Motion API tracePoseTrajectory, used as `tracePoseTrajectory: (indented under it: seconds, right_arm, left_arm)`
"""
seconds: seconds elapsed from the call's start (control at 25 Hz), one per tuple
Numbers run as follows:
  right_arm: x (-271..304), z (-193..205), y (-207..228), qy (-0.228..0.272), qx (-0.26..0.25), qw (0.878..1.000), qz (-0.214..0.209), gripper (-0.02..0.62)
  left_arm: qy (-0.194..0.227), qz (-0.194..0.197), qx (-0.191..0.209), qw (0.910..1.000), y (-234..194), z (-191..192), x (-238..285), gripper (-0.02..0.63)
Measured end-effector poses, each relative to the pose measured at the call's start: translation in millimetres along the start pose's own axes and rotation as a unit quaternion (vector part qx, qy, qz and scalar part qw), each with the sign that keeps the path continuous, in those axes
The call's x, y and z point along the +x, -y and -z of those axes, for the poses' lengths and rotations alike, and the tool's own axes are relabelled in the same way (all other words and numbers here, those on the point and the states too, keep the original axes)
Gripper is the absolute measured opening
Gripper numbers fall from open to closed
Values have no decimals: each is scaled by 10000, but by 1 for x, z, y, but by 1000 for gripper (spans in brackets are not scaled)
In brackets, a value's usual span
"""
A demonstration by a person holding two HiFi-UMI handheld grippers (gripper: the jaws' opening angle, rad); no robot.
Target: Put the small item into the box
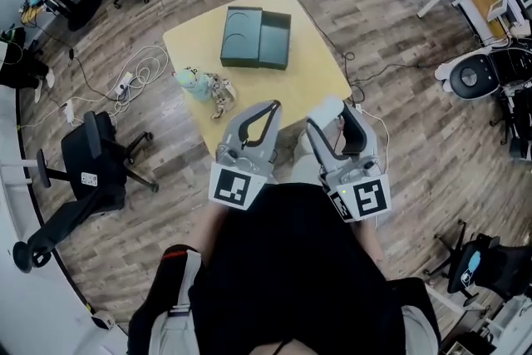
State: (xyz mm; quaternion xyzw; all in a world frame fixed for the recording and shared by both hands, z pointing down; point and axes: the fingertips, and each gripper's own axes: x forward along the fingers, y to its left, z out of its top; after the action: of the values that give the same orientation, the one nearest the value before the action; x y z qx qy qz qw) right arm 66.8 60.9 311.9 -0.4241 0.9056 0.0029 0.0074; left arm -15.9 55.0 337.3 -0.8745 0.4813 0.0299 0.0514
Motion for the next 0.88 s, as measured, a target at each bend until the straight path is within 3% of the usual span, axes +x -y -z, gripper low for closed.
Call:
tracePoseTrajectory:
  seconds: [0.52, 0.88]
  right_arm:
    - [72, 8, 20, -131, -82, 9970, -755, 278]
    - [127, 14, 59, -245, -50, 9935, -1109, 278]
  left_arm:
    - [-156, -567, 168, 9981, -49, 13, 33, 2]
    - [-352, -992, -20, 9944, -83, 30, 74, 2]
